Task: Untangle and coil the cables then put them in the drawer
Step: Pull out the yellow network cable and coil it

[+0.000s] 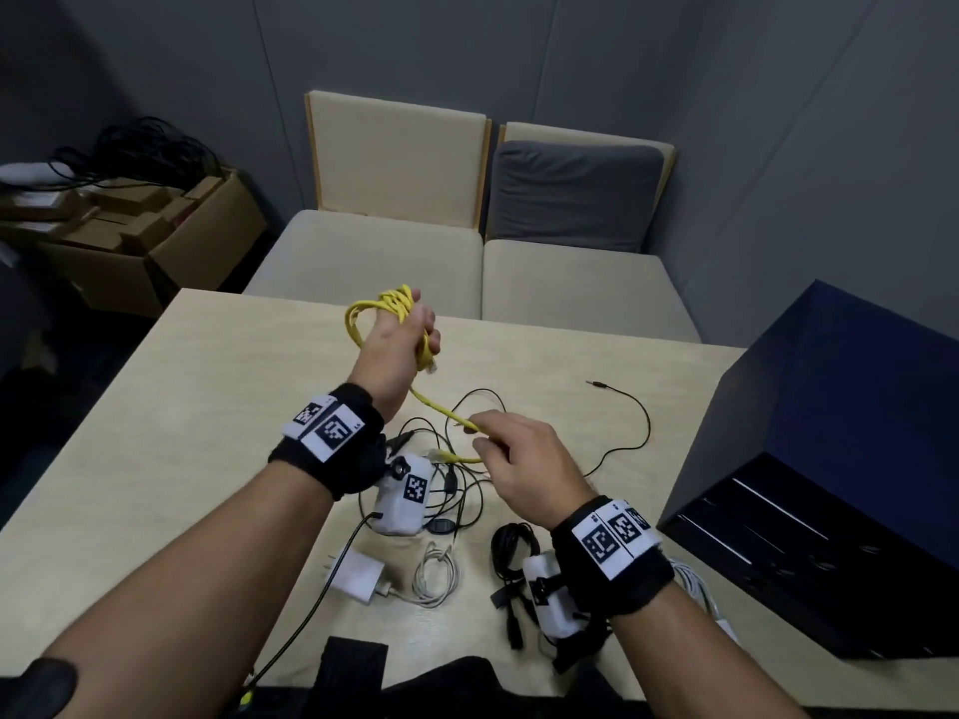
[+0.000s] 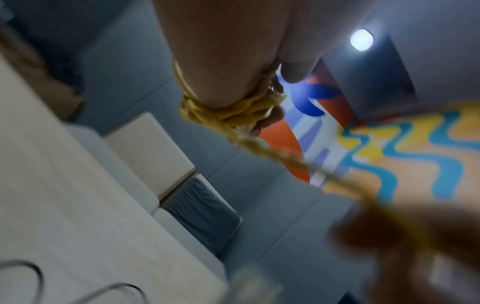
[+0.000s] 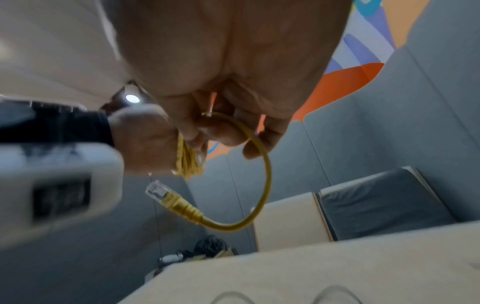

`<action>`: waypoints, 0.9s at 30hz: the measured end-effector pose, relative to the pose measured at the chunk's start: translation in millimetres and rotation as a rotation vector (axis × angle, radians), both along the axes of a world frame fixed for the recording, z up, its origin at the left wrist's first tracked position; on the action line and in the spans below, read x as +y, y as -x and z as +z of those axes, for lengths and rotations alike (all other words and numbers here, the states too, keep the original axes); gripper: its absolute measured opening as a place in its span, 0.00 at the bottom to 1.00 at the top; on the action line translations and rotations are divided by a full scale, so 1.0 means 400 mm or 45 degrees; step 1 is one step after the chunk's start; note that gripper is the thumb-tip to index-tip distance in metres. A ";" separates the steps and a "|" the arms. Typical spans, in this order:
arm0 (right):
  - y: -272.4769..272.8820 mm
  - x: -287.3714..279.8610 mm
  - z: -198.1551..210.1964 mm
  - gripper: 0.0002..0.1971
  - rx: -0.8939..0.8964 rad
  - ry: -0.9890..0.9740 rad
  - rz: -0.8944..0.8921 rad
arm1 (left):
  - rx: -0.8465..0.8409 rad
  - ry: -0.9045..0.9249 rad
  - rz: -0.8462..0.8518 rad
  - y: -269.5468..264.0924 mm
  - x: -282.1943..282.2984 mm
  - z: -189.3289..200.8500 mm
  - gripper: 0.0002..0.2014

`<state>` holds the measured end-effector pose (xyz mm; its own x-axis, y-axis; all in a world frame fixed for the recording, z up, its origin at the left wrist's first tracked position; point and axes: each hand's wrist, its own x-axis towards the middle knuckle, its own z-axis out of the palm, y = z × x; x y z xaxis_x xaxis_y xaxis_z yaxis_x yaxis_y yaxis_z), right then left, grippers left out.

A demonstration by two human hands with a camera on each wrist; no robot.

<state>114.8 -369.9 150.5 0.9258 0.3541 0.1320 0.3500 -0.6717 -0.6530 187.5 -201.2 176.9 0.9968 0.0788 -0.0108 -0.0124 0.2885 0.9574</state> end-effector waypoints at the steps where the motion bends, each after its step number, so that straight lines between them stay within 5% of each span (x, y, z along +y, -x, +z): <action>1: -0.004 0.000 0.010 0.11 -0.070 0.000 0.012 | -0.034 -0.204 -0.046 0.005 -0.003 -0.010 0.07; 3: -0.018 -0.005 0.035 0.11 -0.177 0.032 0.020 | -0.137 -0.579 -0.170 0.020 -0.008 -0.018 0.15; 6: -0.045 -0.025 0.081 0.07 -0.302 0.099 0.023 | -0.256 -0.853 -0.422 0.045 -0.018 -0.003 0.40; 8: -0.063 -0.040 0.109 0.05 -0.361 0.135 0.037 | -0.200 -0.923 -0.590 0.058 -0.025 0.016 0.36; 14: -0.109 -0.074 0.115 0.03 -0.301 -0.033 -0.024 | 0.127 -0.389 -0.971 0.070 -0.029 0.015 0.21; 17: -0.108 -0.060 0.102 0.04 -0.137 -0.140 -0.029 | 0.212 -0.107 -1.125 0.077 -0.023 0.015 0.23; 22: -0.085 -0.043 0.104 0.21 0.317 -0.595 0.032 | 0.276 0.203 -1.319 0.082 0.000 0.017 0.21; 25: -0.078 -0.048 0.105 0.39 0.361 -0.552 0.120 | 0.259 0.214 -1.368 0.084 0.008 0.023 0.20; 27: -0.080 -0.055 0.111 0.39 0.318 -0.493 0.171 | 0.254 0.168 -1.346 0.083 0.011 0.025 0.18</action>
<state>146.8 -392.1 195.1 0.8956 0.4413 0.0567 0.2172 -0.3223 -0.9214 154.4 -197.0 186.9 0.5386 -0.8331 -0.1257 0.4557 0.1626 0.8752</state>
